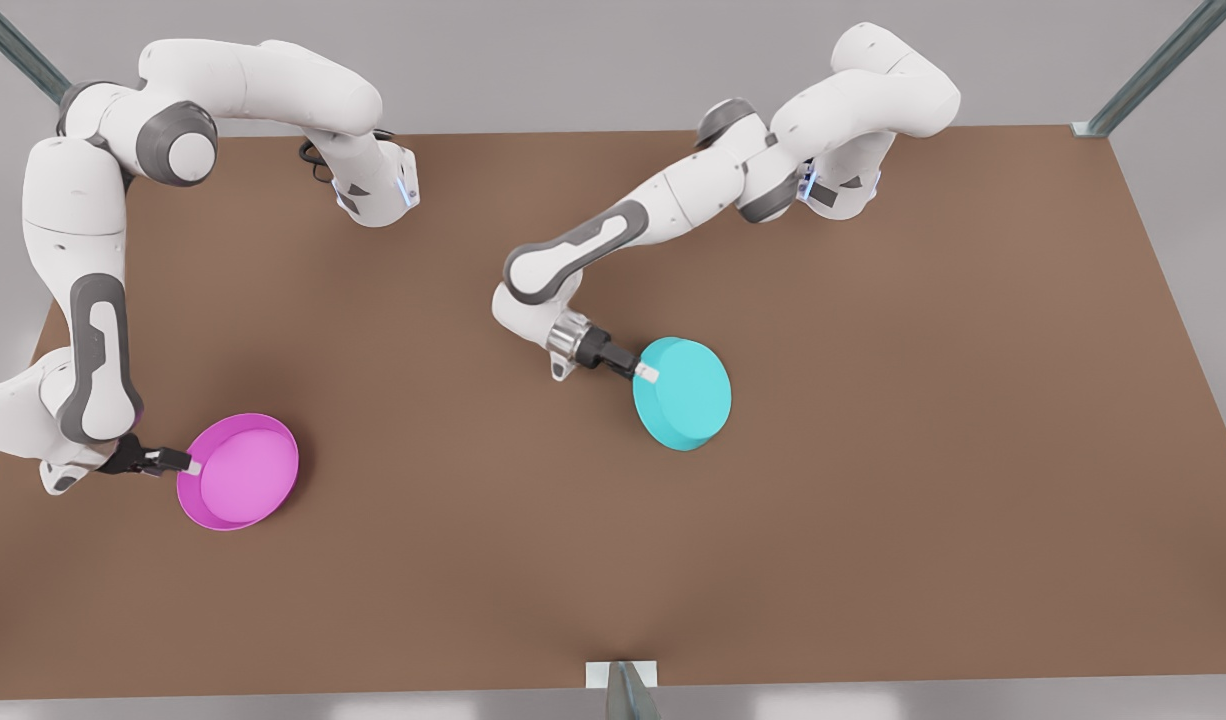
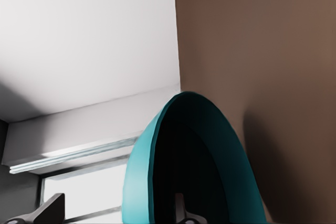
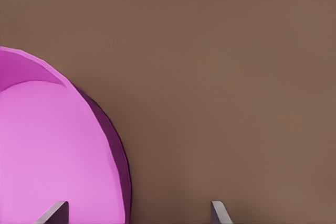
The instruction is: Flip the blue plate over with the left arm, and stack the pink plate on top of the blue plate with the right arm
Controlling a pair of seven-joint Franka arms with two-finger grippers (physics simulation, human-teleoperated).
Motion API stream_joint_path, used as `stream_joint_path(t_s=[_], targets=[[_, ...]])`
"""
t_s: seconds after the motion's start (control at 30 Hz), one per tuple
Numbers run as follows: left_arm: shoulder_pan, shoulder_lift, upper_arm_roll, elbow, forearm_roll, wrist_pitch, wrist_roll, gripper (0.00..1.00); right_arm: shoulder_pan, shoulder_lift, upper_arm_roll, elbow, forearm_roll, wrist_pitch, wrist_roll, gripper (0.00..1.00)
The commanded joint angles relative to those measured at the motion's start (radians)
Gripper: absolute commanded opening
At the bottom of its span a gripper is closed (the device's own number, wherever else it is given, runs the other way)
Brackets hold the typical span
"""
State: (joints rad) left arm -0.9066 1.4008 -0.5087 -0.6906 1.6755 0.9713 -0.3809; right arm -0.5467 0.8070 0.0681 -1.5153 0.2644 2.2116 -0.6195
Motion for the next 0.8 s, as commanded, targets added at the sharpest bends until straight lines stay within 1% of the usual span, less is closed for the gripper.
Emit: stream_joint_path(t_s=[0.0, 0.07, 0.13, 0.33, 0.37, 0.4, 0.43, 0.47, 0.5, 0.53, 0.6, 0.63, 0.67, 0.7, 0.73, 0.77], targets=[[0.032, -0.003, -0.065, 0.011, -0.013, 0.116, -0.263, 1.0, 0.002, 0.0, 0.002, -0.005, 0.006, 0.014, -0.025, 1.0], [0.06, -0.008, -0.114, 0.017, -0.028, 0.149, -0.302, 1.0, 0.004, 0.003, 0.005, -0.005, 0.006, 0.016, -0.029, 1.0], [0.064, -0.011, -0.136, 0.031, -0.033, 0.162, -0.314, 1.0, 0.007, 0.004, 0.005, -0.005, 0.006, 0.016, -0.029, 1.0], [0.049, -0.019, -0.145, 0.031, -0.033, 0.187, -0.325, 1.0, 0.011, 0.006, 0.009, -0.006, 0.006, 0.016, -0.028, 1.0], [0.043, -0.02, -0.157, 0.031, -0.033, 0.196, -0.325, 1.0, 0.013, 0.006, 0.012, -0.006, 0.006, 0.016, -0.028, 0.96], [0.037, -0.02, -0.174, 0.031, -0.033, 0.204, -0.34, 1.0, 0.013, 0.006, 0.013, -0.006, 0.006, 0.016, -0.028, 0.87], [0.035, -0.02, -0.197, 0.031, -0.033, 0.207, -0.358, 1.0, 0.013, 0.006, 0.013, -0.006, 0.006, 0.016, -0.028, 0.83], [0.022, -0.02, -0.2, 0.031, -0.033, 0.207, -0.36, 1.0, 0.013, 0.006, 0.013, -0.006, 0.006, 0.016, -0.026, 0.82], [0.018, -0.019, -0.214, 0.031, -0.033, 0.207, -0.38, 1.0, 0.013, 0.006, 0.013, -0.006, 0.006, 0.014, -0.026, 0.75], [0.018, -0.02, -0.252, 0.031, -0.033, 0.219, -0.427, 1.0, 0.014, 0.006, 0.015, -0.006, 0.006, 0.014, -0.026, 0.72], [0.032, -0.04, -0.405, 0.051, -0.033, 0.261, -0.605, 1.0, 0.014, 0.006, 0.018, -0.005, 0.006, 0.014, -0.023, 0.69], [0.054, -0.06, -0.491, 0.077, -0.034, 0.274, -0.645, 1.0, 0.014, 0.006, 0.022, -0.005, 0.006, 0.016, -0.023, 0.66], [0.092, -0.103, -0.593, 0.079, -0.049, 0.27, -0.691, 1.0, 0.014, 0.006, 0.022, -0.005, 0.006, 0.02, -0.02, 0.66], [0.121, -0.175, -0.616, 0.077, -0.138, 0.268, -0.737, 1.0, 0.025, 0.009, 0.022, -0.005, 0.006, 0.023, -0.019, 0.63], [0.179, -0.288, -0.616, 0.079, -0.284, 0.238, -0.793, 1.0, 0.027, 0.011, 0.022, -0.005, 0.006, 0.023, -0.016, 0.63], [0.362, -0.454, -0.616, 0.076, -0.523, 0.152, -0.794, 1.0, 0.027, 0.011, 0.024, -0.005, 0.006, 0.023, -0.016, 0.63]])
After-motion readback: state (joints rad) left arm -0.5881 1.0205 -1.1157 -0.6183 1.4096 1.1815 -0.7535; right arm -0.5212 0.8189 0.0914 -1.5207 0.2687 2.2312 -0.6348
